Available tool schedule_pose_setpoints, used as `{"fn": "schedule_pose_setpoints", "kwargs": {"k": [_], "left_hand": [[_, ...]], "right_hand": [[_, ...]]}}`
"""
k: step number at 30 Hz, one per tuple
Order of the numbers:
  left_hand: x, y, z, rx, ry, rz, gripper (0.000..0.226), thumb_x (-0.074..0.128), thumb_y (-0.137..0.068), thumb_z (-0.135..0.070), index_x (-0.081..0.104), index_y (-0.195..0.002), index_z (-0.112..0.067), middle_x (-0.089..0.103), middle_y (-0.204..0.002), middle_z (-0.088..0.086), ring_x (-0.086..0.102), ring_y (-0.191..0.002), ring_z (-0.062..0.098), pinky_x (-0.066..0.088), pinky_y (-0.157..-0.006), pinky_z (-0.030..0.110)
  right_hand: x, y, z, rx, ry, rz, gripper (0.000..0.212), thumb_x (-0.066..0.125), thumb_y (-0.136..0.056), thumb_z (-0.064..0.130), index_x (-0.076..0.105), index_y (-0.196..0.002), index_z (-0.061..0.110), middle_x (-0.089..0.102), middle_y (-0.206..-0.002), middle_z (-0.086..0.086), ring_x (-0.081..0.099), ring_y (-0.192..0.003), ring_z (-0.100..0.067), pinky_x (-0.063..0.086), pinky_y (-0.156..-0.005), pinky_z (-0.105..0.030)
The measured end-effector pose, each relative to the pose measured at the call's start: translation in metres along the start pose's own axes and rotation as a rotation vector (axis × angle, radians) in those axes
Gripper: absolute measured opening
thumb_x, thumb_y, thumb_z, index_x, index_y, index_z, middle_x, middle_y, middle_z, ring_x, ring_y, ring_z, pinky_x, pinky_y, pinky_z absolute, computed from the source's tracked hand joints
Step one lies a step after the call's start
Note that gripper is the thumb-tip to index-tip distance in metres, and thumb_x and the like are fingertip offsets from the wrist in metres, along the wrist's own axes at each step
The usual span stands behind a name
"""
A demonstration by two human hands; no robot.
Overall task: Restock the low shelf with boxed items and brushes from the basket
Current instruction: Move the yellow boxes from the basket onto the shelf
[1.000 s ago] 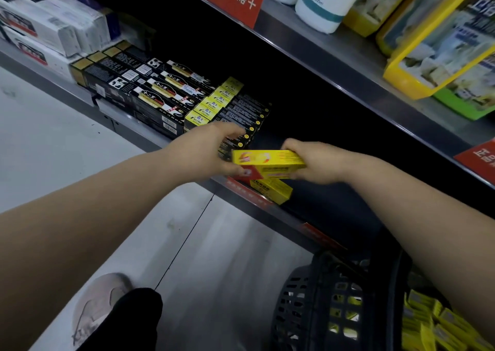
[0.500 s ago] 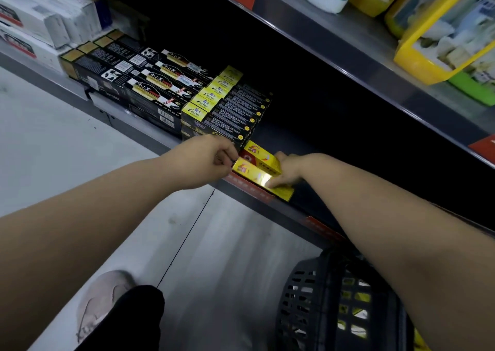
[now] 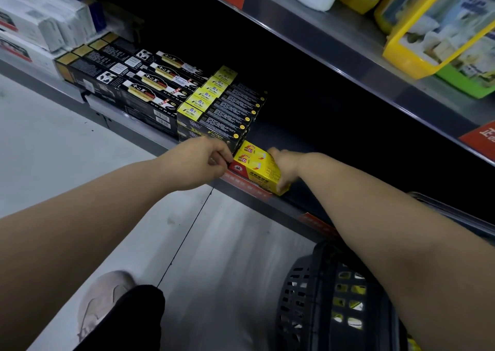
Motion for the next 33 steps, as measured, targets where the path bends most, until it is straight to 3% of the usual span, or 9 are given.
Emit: {"fn": "schedule_pose_setpoints", "kwargs": {"k": [7, 9, 12, 15, 18, 24, 27, 29, 33], "left_hand": [[-0.008, 0.008, -0.018, 0.017, 0.021, -0.018, 0.019, 0.057, -0.090, -0.015, 0.064, -0.106, -0.023, 0.066, -0.094, -0.009, 0.063, -0.085, 0.005, 0.046, -0.066, 0.010], [-0.013, 0.014, -0.046, 0.063, 0.013, -0.012, 0.019, 0.056, -0.090, -0.016, 0.063, -0.106, -0.023, 0.067, -0.096, -0.008, 0.064, -0.086, 0.007, 0.052, -0.070, 0.018], [-0.014, 0.029, -0.109, 0.166, -0.044, 0.027, 0.019, 0.057, -0.089, -0.019, 0.064, -0.105, -0.027, 0.066, -0.096, -0.009, 0.065, -0.087, 0.009, 0.054, -0.076, 0.029], [0.004, 0.052, -0.179, 0.286, -0.155, 0.092, 0.022, 0.056, -0.088, -0.020, 0.064, -0.107, -0.027, 0.068, -0.098, -0.005, 0.065, -0.087, 0.009, 0.051, -0.078, 0.028], [0.045, 0.086, -0.238, 0.406, -0.270, 0.211, 0.021, 0.056, -0.089, -0.024, 0.063, -0.109, -0.028, 0.068, -0.103, -0.009, 0.061, -0.093, 0.004, 0.047, -0.083, 0.024], [0.147, 0.135, -0.302, 0.518, -0.364, 0.348, 0.025, 0.052, -0.091, -0.032, 0.059, -0.115, -0.031, 0.063, -0.106, -0.016, 0.056, -0.094, 0.004, 0.045, -0.077, 0.025], [0.195, 0.146, -0.308, 0.468, -0.276, 0.409, 0.023, 0.053, -0.092, -0.030, 0.060, -0.114, -0.029, 0.062, -0.103, -0.016, 0.056, -0.092, 0.004, 0.046, -0.078, 0.026], [0.218, 0.150, -0.305, 0.418, -0.196, 0.441, 0.023, 0.052, -0.092, -0.026, 0.061, -0.112, -0.026, 0.063, -0.103, -0.013, 0.059, -0.096, 0.007, 0.047, -0.083, 0.029], [0.241, 0.149, -0.307, 0.420, -0.205, 0.472, 0.021, 0.052, -0.092, -0.028, 0.061, -0.111, -0.028, 0.058, -0.093, -0.022, 0.059, -0.093, 0.002, 0.048, -0.082, 0.028]], "right_hand": [[-0.005, 0.007, -0.001, -0.008, 0.010, -0.009, 0.110, 0.080, -0.071, 0.032, 0.004, -0.150, 0.023, 0.030, -0.148, -0.012, 0.042, -0.129, -0.032, 0.041, -0.100, -0.040], [-0.024, 0.029, 0.004, -0.044, 0.009, -0.026, 0.109, 0.080, -0.070, 0.037, 0.008, -0.150, 0.019, 0.031, -0.149, -0.012, 0.041, -0.131, -0.031, 0.040, -0.101, -0.036], [-0.070, 0.089, 0.010, -0.165, -0.164, -0.155, 0.083, 0.079, -0.074, 0.030, 0.033, -0.142, 0.014, 0.048, -0.137, -0.010, 0.051, -0.118, -0.023, 0.042, -0.092, -0.027], [-0.094, 0.175, -0.001, -0.311, -0.488, -0.285, 0.053, 0.073, -0.078, 0.010, 0.051, -0.126, 0.007, 0.060, -0.115, -0.012, 0.057, -0.093, -0.018, 0.049, -0.090, -0.034], [-0.082, 0.264, -0.033, -0.375, -0.716, -0.389, 0.037, 0.070, -0.081, 0.005, 0.058, -0.116, 0.012, 0.062, -0.100, -0.001, 0.062, -0.085, -0.013, 0.052, -0.079, -0.022], [0.029, 0.356, -0.129, -0.213, -0.905, -0.457, 0.030, 0.070, -0.082, 0.007, 0.059, -0.097, 0.031, 0.067, -0.098, 0.002, 0.065, -0.083, -0.009, 0.052, -0.075, -0.021], [0.130, 0.357, -0.194, 0.074, -0.684, -0.374, 0.028, 0.067, -0.084, 0.012, 0.060, -0.107, 0.026, 0.060, -0.116, 0.001, 0.060, -0.105, -0.015, 0.045, -0.087, -0.022], [0.187, 0.360, -0.230, 0.222, -0.580, -0.303, 0.041, 0.068, -0.083, 0.014, 0.056, -0.122, 0.019, 0.049, -0.130, -0.003, 0.046, -0.123, -0.019, 0.034, -0.096, -0.021], [0.239, 0.355, -0.249, 0.238, -0.511, -0.191, 0.053, 0.075, -0.078, 0.024, 0.054, -0.126, 0.016, 0.046, -0.131, -0.005, 0.042, -0.126, -0.024, 0.036, -0.101, -0.031]]}}
Point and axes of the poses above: each hand's wrist, its own y-axis away from the middle knuckle, its own x-axis out of the palm, z = x × y, the point moved 10 cm from there along -y, towards the middle knuckle
